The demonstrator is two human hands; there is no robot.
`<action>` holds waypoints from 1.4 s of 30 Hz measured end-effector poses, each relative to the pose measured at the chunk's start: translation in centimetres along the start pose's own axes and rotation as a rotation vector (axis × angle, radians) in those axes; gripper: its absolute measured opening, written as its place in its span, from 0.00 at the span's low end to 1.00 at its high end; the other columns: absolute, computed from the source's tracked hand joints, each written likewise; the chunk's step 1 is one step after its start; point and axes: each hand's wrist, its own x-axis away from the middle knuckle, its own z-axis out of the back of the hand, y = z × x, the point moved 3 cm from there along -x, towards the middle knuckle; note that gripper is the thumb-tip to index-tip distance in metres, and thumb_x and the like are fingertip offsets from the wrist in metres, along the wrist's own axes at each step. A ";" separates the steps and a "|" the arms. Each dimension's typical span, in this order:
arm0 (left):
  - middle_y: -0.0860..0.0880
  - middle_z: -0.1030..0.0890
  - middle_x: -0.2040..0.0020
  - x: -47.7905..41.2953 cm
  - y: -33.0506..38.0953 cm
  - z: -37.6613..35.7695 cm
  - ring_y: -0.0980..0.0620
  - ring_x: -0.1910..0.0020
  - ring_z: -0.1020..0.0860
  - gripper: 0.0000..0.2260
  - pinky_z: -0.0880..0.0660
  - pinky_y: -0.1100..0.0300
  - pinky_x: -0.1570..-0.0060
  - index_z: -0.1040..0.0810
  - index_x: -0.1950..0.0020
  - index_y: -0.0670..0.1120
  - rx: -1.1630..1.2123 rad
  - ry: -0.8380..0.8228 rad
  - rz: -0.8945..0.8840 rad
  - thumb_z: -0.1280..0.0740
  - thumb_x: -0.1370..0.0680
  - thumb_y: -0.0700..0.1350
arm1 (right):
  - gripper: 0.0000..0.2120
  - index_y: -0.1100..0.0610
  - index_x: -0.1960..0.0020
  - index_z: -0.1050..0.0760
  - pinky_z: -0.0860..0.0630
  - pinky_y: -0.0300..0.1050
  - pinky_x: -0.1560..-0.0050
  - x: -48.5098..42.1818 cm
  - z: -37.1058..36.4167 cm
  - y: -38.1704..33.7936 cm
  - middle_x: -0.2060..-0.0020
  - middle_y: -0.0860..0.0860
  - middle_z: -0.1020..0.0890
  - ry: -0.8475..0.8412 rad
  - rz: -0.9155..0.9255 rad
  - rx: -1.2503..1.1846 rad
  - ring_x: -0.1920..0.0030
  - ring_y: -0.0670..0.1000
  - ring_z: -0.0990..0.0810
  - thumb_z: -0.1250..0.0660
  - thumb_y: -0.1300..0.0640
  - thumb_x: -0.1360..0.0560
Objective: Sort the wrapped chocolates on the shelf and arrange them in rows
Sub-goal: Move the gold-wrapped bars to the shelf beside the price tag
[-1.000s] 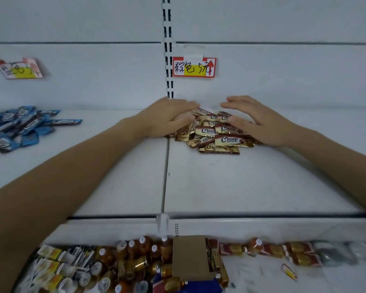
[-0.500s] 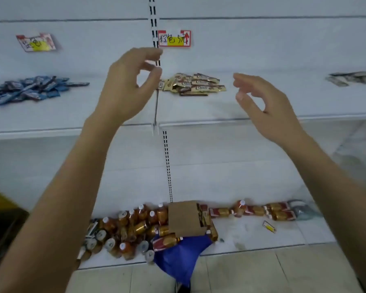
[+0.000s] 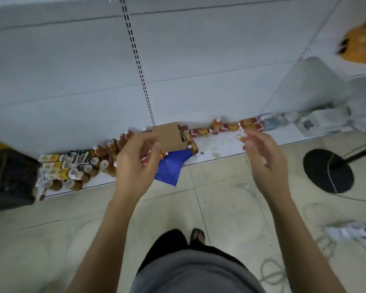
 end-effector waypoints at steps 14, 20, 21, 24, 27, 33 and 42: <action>0.50 0.22 0.52 7.2 -6.9 -3.7 0.55 0.57 0.25 0.10 0.31 0.64 0.58 0.25 0.43 0.42 -0.203 -0.417 0.209 0.39 0.22 0.43 | 0.13 0.53 0.40 0.26 0.28 0.40 0.57 16.4 0.5 6.8 0.53 0.45 0.22 0.062 -0.444 0.321 0.57 0.44 0.24 0.39 0.53 0.23; 0.51 0.24 0.53 7.9 -4.5 -9.0 0.54 0.54 0.24 0.10 0.30 0.62 0.55 0.25 0.42 0.42 -0.159 -0.588 0.141 0.39 0.22 0.43 | 0.13 0.53 0.41 0.25 0.28 0.43 0.56 20.7 4.6 8.1 0.54 0.46 0.22 0.193 -0.572 0.374 0.57 0.46 0.24 0.39 0.53 0.23; 0.52 0.24 0.53 8.0 -3.7 -10.3 0.55 0.55 0.25 0.10 0.30 0.62 0.55 0.25 0.42 0.42 -0.150 -0.614 0.120 0.39 0.22 0.43 | 0.13 0.54 0.41 0.26 0.28 0.42 0.56 21.2 5.6 8.3 0.54 0.45 0.22 0.222 -0.591 0.373 0.57 0.46 0.24 0.39 0.53 0.23; 0.52 0.24 0.53 8.0 -0.6 -15.1 0.57 0.56 0.26 0.10 0.30 0.62 0.56 0.25 0.42 0.44 -0.128 -0.691 0.052 0.39 0.22 0.44 | 0.13 0.54 0.41 0.26 0.28 0.42 0.55 22.6 9.0 9.6 0.54 0.46 0.22 0.333 -0.665 0.345 0.57 0.46 0.24 0.39 0.53 0.23; 0.52 0.24 0.54 7.7 3.3 -20.9 0.59 0.59 0.26 0.09 0.28 0.67 0.57 0.25 0.44 0.45 -0.083 -0.750 -0.010 0.39 0.22 0.44 | 0.12 0.54 0.41 0.25 0.26 0.43 0.54 23.2 13.3 11.4 0.54 0.48 0.21 0.446 -0.722 0.309 0.58 0.44 0.24 0.38 0.53 0.23; 0.52 0.22 0.53 6.7 13.0 -34.0 0.55 0.57 0.24 0.09 0.28 0.65 0.57 0.24 0.44 0.45 0.039 -0.796 -0.120 0.38 0.22 0.44 | 0.13 0.53 0.40 0.26 0.23 0.50 0.52 20.8 24.5 15.8 0.54 0.46 0.21 0.576 -0.749 0.337 0.55 0.46 0.23 0.39 0.52 0.23; 0.49 0.21 0.54 4.0 24.1 -48.2 0.54 0.57 0.23 0.08 0.31 0.79 0.62 0.24 0.45 0.42 0.092 -0.774 -0.248 0.38 0.22 0.41 | 0.12 0.53 0.41 0.25 0.29 0.38 0.56 13.2 38.6 21.1 0.55 0.44 0.21 0.692 -0.686 0.315 0.57 0.43 0.24 0.39 0.54 0.23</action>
